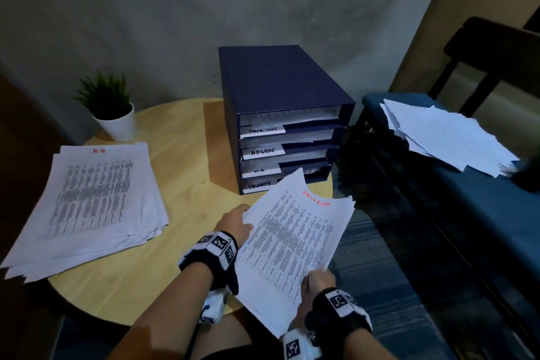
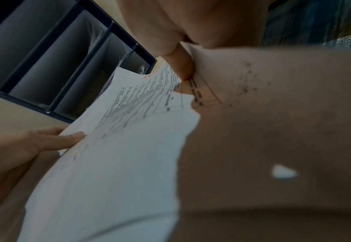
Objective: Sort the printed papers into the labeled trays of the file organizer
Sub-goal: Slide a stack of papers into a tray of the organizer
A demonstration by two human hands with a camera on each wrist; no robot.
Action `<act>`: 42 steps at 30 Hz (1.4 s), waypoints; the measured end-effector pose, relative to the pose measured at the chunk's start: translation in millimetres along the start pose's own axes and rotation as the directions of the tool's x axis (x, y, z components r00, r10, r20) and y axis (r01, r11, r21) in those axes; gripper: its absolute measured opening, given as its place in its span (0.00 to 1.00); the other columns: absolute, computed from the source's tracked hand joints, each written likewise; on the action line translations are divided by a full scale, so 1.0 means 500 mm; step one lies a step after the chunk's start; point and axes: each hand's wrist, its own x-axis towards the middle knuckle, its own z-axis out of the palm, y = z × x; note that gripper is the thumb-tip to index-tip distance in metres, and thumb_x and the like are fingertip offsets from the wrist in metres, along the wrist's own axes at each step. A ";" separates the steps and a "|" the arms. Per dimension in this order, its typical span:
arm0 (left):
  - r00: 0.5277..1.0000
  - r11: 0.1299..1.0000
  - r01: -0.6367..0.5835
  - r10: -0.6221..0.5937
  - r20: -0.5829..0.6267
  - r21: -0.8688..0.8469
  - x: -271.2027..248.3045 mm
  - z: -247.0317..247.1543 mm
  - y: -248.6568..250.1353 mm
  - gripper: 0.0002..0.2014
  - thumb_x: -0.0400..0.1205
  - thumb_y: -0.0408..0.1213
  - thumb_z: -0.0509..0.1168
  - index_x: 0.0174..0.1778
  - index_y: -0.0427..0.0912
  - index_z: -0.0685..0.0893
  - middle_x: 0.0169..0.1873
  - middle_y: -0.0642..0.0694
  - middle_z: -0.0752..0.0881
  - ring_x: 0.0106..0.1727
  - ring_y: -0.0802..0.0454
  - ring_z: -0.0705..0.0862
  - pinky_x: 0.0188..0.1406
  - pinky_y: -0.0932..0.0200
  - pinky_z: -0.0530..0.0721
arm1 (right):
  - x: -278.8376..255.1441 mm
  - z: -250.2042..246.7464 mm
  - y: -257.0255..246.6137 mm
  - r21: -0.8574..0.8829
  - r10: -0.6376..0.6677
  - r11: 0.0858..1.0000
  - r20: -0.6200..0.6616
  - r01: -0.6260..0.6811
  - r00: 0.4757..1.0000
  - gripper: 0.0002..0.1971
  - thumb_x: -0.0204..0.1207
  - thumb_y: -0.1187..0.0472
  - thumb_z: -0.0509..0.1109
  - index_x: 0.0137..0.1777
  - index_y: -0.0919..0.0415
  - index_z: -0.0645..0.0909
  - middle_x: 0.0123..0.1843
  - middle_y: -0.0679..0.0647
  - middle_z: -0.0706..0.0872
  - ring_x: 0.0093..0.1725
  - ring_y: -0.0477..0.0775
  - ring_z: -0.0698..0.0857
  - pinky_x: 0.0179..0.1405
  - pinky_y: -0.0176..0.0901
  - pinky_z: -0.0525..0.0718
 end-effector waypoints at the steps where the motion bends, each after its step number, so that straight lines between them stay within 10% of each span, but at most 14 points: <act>1: 1.000 1.000 0.018 -0.018 0.004 0.001 0.006 0.002 -0.004 0.23 0.83 0.35 0.61 0.75 0.47 0.71 0.67 0.41 0.81 0.61 0.40 0.83 0.52 0.58 0.80 | 0.002 0.004 -0.004 0.003 -0.006 1.000 -0.020 0.006 1.000 0.08 0.83 0.73 0.53 0.48 0.61 0.71 0.18 0.58 0.76 0.21 0.58 0.72 0.09 0.33 0.67; 6: 0.989 0.991 0.122 -0.115 0.095 -0.064 0.028 0.024 -0.047 0.20 0.84 0.37 0.59 0.73 0.39 0.74 0.69 0.40 0.80 0.66 0.40 0.80 0.61 0.56 0.78 | 0.019 0.023 0.001 -0.033 -0.003 0.999 -0.048 0.002 0.999 0.06 0.82 0.71 0.53 0.54 0.65 0.70 0.29 0.60 0.72 0.26 0.56 0.72 0.30 0.46 0.71; 10: 0.968 0.967 0.223 -0.205 0.145 -0.123 0.044 0.032 -0.067 0.24 0.87 0.39 0.56 0.78 0.33 0.67 0.78 0.38 0.68 0.76 0.39 0.71 0.73 0.53 0.70 | 0.014 0.015 -0.006 -0.115 -0.045 0.992 -0.034 0.041 0.998 0.18 0.83 0.71 0.52 0.71 0.73 0.70 0.30 0.57 0.70 0.27 0.55 0.69 0.25 0.43 0.66; 14: 0.944 0.936 0.309 -0.281 0.172 -0.171 0.051 0.035 -0.093 0.22 0.87 0.37 0.56 0.72 0.25 0.72 0.55 0.29 0.83 0.57 0.31 0.82 0.54 0.51 0.77 | 0.024 0.022 -0.022 -0.131 0.001 0.991 0.003 -0.001 1.000 0.19 0.84 0.68 0.53 0.71 0.79 0.70 0.34 0.61 0.75 0.34 0.61 0.78 0.41 0.45 0.73; 17: 0.927 0.917 0.360 -0.331 0.177 -0.169 0.045 0.037 -0.109 0.24 0.87 0.38 0.55 0.78 0.31 0.65 0.76 0.35 0.70 0.76 0.38 0.71 0.69 0.54 0.71 | 0.027 0.028 -0.030 -0.104 0.045 0.994 0.074 -0.037 0.996 0.18 0.84 0.70 0.53 0.69 0.80 0.71 0.52 0.73 0.82 0.55 0.71 0.84 0.48 0.43 0.74; 22: 0.950 0.867 0.310 -0.302 0.083 -0.390 0.044 0.040 -0.110 0.20 0.86 0.37 0.57 0.73 0.32 0.74 0.71 0.36 0.77 0.70 0.37 0.78 0.69 0.50 0.75 | 0.035 0.019 -0.038 -0.091 -0.016 0.996 0.082 0.024 0.996 0.11 0.76 0.73 0.60 0.31 0.66 0.73 0.15 0.55 0.77 0.23 0.56 0.74 0.20 0.37 0.74; 28: 0.939 0.809 0.290 -0.343 -0.010 -0.511 0.043 0.047 -0.102 0.20 0.86 0.39 0.58 0.72 0.33 0.76 0.72 0.36 0.78 0.71 0.37 0.77 0.73 0.45 0.74 | 0.046 0.002 -0.117 -0.030 -0.188 0.981 0.049 0.190 0.981 0.11 0.77 0.71 0.59 0.32 0.63 0.73 0.16 0.55 0.74 0.21 0.54 0.72 0.19 0.35 0.69; 37: 0.948 0.724 0.277 -0.312 0.058 -0.632 0.063 0.104 -0.060 0.20 0.85 0.41 0.60 0.71 0.36 0.76 0.69 0.39 0.80 0.69 0.39 0.79 0.71 0.45 0.76 | 0.096 -0.018 -0.247 -0.399 -0.463 0.816 -0.015 0.419 0.886 0.15 0.82 0.66 0.57 0.62 0.72 0.79 0.56 0.70 0.84 0.45 0.60 0.76 0.45 0.43 0.70; 42: 0.956 0.771 0.287 -0.197 0.216 -0.568 0.075 0.111 -0.059 0.22 0.81 0.41 0.66 0.72 0.46 0.76 0.69 0.45 0.81 0.68 0.41 0.80 0.70 0.43 0.78 | 0.105 -0.014 -0.300 -0.472 -0.495 0.773 -0.032 0.423 0.869 0.16 0.83 0.65 0.57 0.64 0.72 0.79 0.55 0.72 0.84 0.53 0.70 0.81 0.45 0.47 0.74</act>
